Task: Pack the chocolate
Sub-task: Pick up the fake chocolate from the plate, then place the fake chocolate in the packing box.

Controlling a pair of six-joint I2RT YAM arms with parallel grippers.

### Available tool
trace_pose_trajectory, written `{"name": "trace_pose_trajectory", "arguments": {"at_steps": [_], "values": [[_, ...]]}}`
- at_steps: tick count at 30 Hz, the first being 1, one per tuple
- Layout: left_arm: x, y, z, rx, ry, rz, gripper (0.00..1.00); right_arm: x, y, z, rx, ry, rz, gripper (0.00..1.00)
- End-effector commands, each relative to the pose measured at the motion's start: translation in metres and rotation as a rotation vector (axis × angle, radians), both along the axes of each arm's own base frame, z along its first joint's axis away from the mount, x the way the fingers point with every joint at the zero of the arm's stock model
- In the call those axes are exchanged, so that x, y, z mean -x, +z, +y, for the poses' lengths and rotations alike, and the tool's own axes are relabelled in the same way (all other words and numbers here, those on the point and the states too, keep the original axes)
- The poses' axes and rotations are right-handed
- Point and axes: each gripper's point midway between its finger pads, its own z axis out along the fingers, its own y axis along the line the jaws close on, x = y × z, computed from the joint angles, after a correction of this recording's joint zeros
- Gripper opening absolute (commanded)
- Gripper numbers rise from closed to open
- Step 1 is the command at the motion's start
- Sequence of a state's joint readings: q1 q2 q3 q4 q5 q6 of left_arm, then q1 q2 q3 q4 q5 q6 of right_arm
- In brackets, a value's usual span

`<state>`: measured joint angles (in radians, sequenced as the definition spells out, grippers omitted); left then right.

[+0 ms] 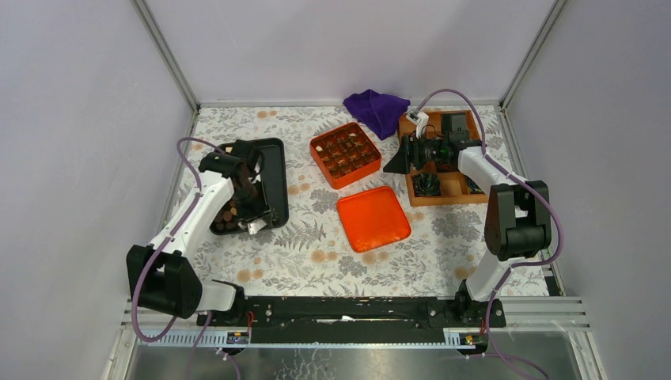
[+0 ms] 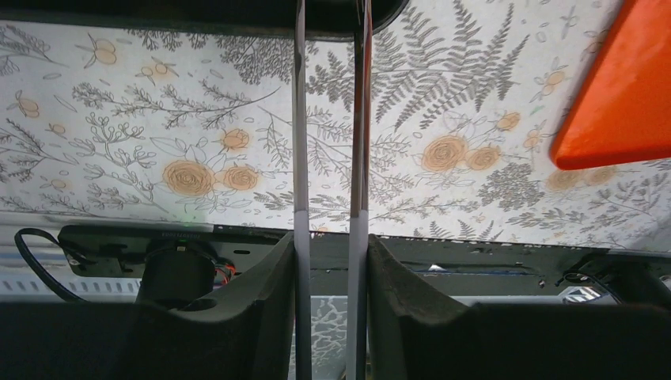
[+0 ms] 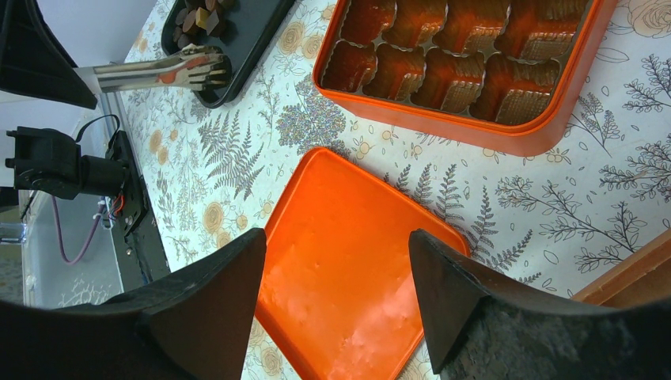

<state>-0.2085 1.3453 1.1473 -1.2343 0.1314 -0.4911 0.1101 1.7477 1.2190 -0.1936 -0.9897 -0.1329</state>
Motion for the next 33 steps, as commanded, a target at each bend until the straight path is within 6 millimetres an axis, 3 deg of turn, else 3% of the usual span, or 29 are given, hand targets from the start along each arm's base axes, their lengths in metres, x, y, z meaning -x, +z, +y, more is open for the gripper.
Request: {"name": "trace_pose_trajectory", "arguments": {"at_steps": [1, 5, 10, 16, 22, 27, 33], "values": [[-0.025, 0.024, -0.006, 0.024, -0.004, -0.113, 0.07, -0.001, 0.008, 0.001, -0.027, 0.022, -0.024, 0.74], [-0.047, 0.046, -0.019, 0.097, -0.020, -0.224, 0.03, 0.000, 0.007, 0.001, -0.028, 0.024, -0.023, 0.74], [-0.082, 0.073, -0.054, 0.272, -0.063, -0.372, 0.01, -0.001, 0.007, 0.002, -0.029, 0.024, -0.021, 0.74], [-0.147, 0.093, -0.100, 0.344, -0.118, -0.510, 0.01, -0.001, 0.006, 0.001, -0.028, 0.023, -0.019, 0.74], [-0.196, 0.081, -0.139, 0.227, -0.194, -0.529, 0.02, -0.002, 0.005, 0.000, -0.011, 0.016, -0.024, 0.74], [-0.221, 0.071, -0.145, 0.091, -0.224, -0.541, 0.04, -0.002, 0.004, -0.001, -0.002, 0.015, -0.026, 0.75], [-0.230, 0.059, -0.149, 0.029, -0.270, -0.525, 0.07, -0.003, 0.002, -0.002, 0.001, 0.016, -0.021, 0.75]]}}
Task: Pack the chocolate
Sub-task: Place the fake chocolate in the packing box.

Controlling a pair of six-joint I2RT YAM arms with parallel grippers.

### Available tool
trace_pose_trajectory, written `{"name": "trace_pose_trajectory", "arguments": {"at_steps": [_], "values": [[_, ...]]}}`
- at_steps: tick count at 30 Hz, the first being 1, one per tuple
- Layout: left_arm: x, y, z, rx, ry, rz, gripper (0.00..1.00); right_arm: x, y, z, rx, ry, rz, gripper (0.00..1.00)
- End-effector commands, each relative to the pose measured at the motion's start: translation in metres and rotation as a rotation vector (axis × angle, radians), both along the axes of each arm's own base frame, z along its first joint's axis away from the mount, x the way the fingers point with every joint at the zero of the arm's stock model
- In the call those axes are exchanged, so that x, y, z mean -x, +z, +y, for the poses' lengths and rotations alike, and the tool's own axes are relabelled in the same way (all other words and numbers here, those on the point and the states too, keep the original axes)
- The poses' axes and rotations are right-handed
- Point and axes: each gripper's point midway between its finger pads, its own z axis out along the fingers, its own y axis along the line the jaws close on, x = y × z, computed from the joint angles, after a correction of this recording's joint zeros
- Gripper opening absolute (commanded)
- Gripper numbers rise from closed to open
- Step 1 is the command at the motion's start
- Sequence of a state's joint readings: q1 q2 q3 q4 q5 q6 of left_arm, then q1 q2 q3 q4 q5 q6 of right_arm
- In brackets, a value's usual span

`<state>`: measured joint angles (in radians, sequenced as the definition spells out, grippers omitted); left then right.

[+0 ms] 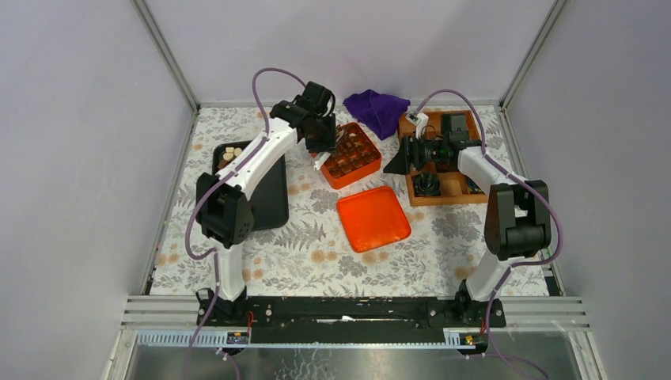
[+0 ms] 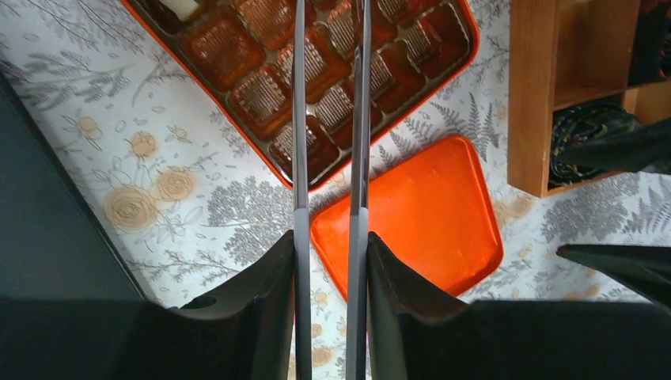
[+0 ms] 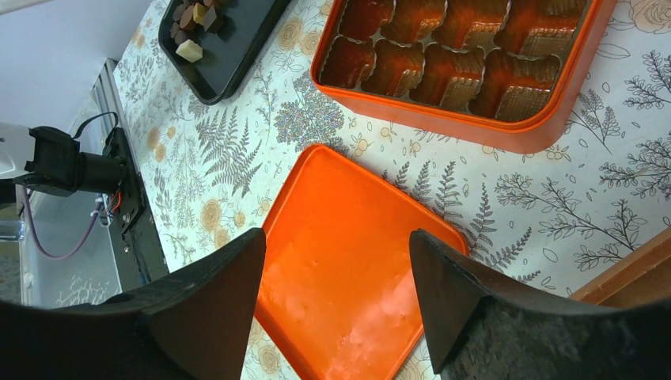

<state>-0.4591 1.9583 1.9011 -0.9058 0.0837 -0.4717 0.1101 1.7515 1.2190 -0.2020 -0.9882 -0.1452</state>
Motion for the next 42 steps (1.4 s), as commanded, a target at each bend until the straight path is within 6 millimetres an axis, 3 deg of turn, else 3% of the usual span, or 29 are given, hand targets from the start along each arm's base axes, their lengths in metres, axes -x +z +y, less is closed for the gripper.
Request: {"name": "trace_pose_trajectory", "arguments": {"at_steps": [1, 5, 29, 38, 42], "values": [[-0.013, 0.010, 0.007, -0.079, -0.010, -0.066, 0.07, -0.003, 0.004, -0.001, -0.005, 0.013, -0.022, 0.75], [-0.011, -0.002, 0.012, -0.141, -0.017, -0.045, 0.10, -0.003, 0.003, -0.001, -0.005, 0.013, -0.019, 0.75], [-0.003, -0.021, 0.009, -0.182, -0.061, 0.014, 0.39, -0.002, 0.007, -0.001, -0.010, 0.015, -0.025, 0.75], [-0.004, -0.011, 0.010, -0.185, -0.060, -0.008, 0.47, -0.002, 0.009, -0.001, -0.010, 0.016, -0.031, 0.76], [-0.005, 0.010, 0.011, -0.166, -0.053, -0.068, 0.46, -0.002, 0.011, -0.001, -0.005, 0.016, -0.038, 0.76]]}}
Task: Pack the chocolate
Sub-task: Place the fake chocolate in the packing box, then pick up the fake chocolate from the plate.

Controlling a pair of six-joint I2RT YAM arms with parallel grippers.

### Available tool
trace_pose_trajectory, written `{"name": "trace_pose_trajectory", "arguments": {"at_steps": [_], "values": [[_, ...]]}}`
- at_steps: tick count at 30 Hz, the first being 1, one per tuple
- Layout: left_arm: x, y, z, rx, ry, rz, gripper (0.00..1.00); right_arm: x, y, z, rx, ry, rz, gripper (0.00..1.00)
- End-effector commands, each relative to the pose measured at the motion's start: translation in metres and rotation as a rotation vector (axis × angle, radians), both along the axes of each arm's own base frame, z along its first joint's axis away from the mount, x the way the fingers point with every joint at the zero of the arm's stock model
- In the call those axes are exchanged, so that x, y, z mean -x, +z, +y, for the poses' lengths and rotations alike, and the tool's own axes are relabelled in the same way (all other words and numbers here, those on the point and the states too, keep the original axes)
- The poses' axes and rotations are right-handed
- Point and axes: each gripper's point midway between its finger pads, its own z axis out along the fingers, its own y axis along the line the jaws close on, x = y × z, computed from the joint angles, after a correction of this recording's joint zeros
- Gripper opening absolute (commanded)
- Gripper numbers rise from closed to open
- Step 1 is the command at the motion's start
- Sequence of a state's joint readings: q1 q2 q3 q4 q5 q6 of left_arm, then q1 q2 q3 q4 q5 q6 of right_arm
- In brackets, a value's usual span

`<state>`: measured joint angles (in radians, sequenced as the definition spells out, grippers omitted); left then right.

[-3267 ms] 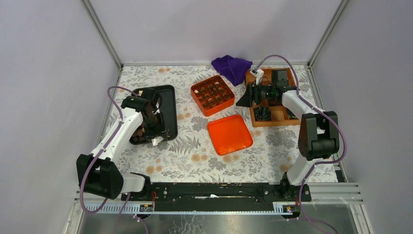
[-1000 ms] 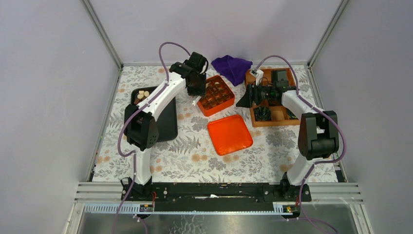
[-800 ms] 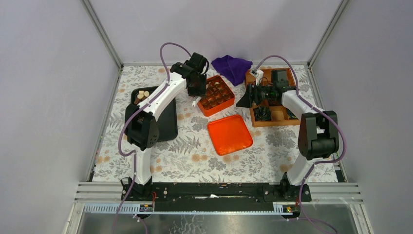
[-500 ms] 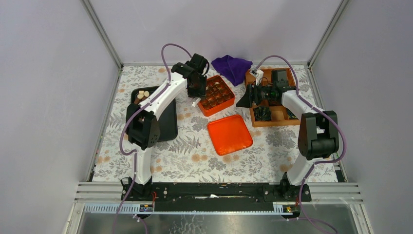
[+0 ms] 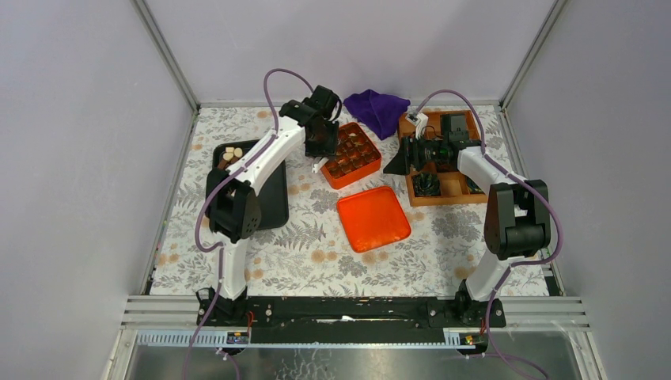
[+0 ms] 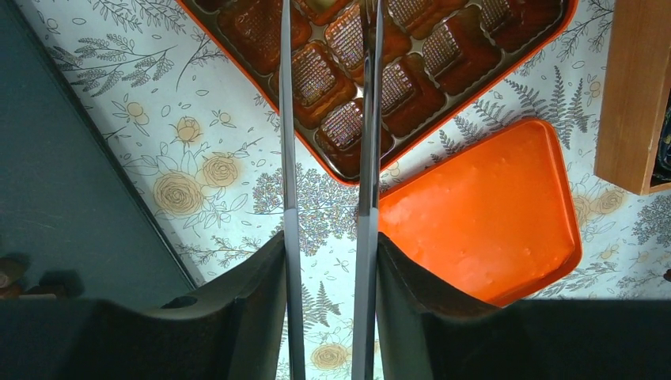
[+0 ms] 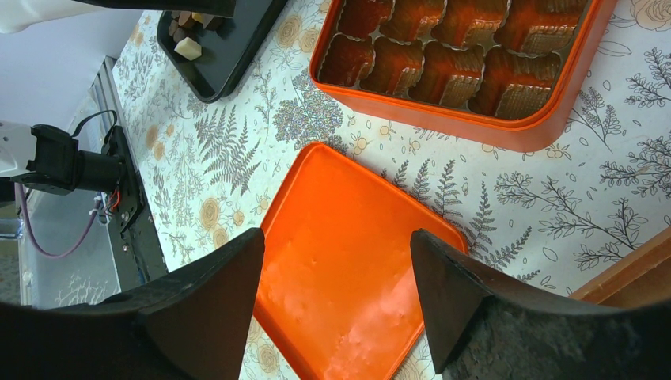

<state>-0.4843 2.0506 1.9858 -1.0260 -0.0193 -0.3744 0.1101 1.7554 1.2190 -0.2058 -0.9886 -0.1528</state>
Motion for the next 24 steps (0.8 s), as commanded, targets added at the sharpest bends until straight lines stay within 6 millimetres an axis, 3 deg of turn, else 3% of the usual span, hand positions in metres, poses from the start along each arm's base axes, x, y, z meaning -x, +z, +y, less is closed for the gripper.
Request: {"name": "trace_pose_trajectory", "arguments": {"at_steps": [1, 6, 12, 16, 17, 18, 24], "values": [[-0.007, 0.045, 0.000, 0.028, -0.009, -0.140, 0.46, -0.002, 0.014, -0.002, -0.001, 0.013, -0.045, 0.76], [0.005, 0.078, 0.016, 0.066, 0.018, -0.279, 0.44, -0.007, 0.015, -0.012, 0.091, 0.005, -0.107, 0.76], [0.044, 0.080, 0.080, 0.031, 0.152, -0.329, 0.45, -0.041, 0.010, -0.059, 0.373, -0.215, -0.192, 0.77], [0.072, 0.066, 0.131, 0.067, 0.278, -0.283, 0.45, -0.058, 0.013, -0.078, 0.438, -0.370, -0.199, 0.84], [0.079, 0.062, 0.142, 0.073, 0.307, -0.268, 0.45, -0.062, 0.013, -0.080, 0.438, -0.404, -0.193, 0.97], [0.086, 0.057, 0.153, 0.076, 0.335, -0.250, 0.45, -0.064, 0.013, -0.081, 0.430, -0.432, -0.182, 0.99], [0.122, 0.021, 0.205, 0.014, 0.474, -0.091, 0.46, -0.062, 0.007, -0.066, 0.345, -0.416, -0.114, 1.00]]}}
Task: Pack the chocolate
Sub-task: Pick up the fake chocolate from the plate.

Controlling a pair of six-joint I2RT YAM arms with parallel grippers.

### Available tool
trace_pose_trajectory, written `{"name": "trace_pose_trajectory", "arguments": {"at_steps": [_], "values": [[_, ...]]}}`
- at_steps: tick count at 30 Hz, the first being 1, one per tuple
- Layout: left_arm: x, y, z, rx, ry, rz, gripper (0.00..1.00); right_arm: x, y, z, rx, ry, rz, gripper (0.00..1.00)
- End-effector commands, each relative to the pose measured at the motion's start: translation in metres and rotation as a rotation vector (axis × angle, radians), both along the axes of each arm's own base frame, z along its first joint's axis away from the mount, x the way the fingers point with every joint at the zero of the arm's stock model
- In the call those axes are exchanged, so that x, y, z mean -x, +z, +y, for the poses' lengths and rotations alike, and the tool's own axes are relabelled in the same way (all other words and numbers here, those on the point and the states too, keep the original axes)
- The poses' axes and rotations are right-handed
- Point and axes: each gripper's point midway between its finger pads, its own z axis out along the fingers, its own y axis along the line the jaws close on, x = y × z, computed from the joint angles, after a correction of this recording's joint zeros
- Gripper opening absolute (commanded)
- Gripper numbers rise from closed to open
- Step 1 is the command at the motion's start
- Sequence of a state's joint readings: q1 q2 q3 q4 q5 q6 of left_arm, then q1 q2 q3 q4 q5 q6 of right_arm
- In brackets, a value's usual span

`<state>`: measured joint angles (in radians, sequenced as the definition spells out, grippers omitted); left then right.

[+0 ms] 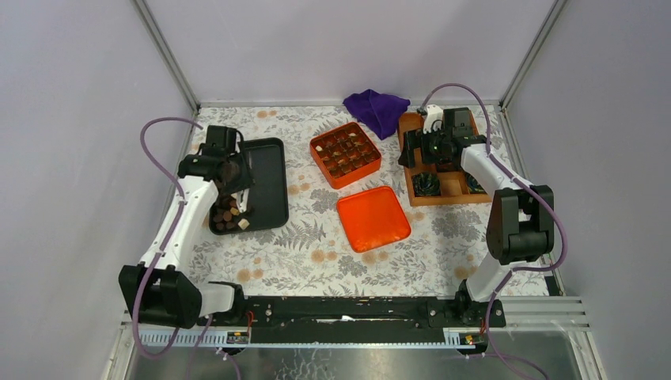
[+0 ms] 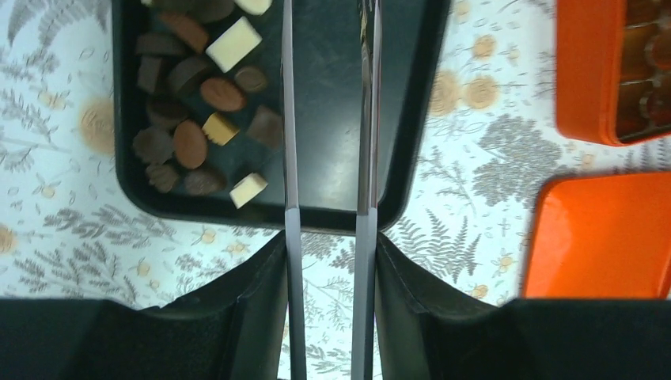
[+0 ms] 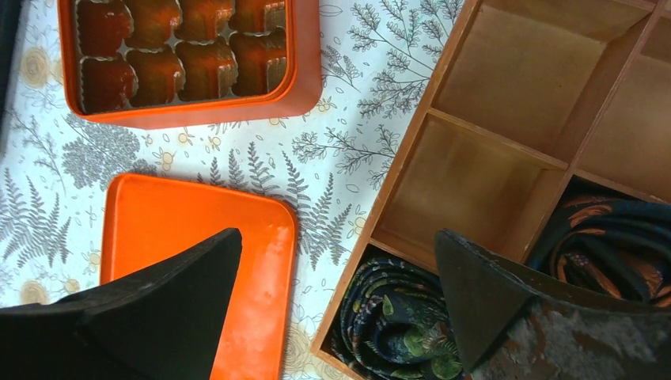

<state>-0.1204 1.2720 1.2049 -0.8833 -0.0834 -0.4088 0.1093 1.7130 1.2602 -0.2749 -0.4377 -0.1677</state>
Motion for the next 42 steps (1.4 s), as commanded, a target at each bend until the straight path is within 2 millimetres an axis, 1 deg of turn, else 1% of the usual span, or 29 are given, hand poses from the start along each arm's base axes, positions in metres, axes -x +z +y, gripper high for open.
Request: {"name": "trace_pose_trajectory", "arguments": {"at_steps": [1, 4, 10, 16, 18, 20, 29, 37, 42], "values": [[0.017, -0.016, 0.018, 0.020, 0.061, 0.079, 0.46, -0.016, 0.028, 0.006, -0.073, -0.037, -0.059, 1.00], [0.019, -0.028, 0.025, 0.038, 0.089, 0.125, 0.46, -0.015, 0.026, 0.010, -0.095, -0.026, -0.045, 1.00], [0.008, -0.039, 0.022, 0.068, 0.095, 0.145, 0.46, -0.012, 0.025, 0.014, -0.114, -0.009, -0.037, 1.00], [0.005, -0.050, 0.023, 0.064, 0.098, 0.175, 0.46, -0.009, 0.025, 0.018, -0.131, 0.009, -0.031, 1.00], [0.005, -0.054, 0.025, 0.052, 0.108, 0.183, 0.47, -0.009, 0.024, 0.018, -0.133, 0.012, -0.028, 1.00], [0.004, -0.057, 0.034, 0.041, 0.139, 0.189, 0.47, -0.008, 0.024, 0.019, -0.137, 0.016, -0.024, 1.00], [-0.003, -0.068, 0.041, 0.020, 0.159, 0.203, 0.48, -0.008, 0.019, 0.021, -0.145, 0.022, -0.007, 1.00], [-0.015, -0.069, 0.045, 0.018, 0.169, 0.193, 0.48, -0.008, 0.019, 0.022, -0.145, 0.026, -0.004, 1.00], [-0.022, -0.073, 0.043, 0.028, 0.154, 0.200, 0.48, -0.007, 0.021, 0.022, -0.148, 0.030, -0.006, 1.00]]}}
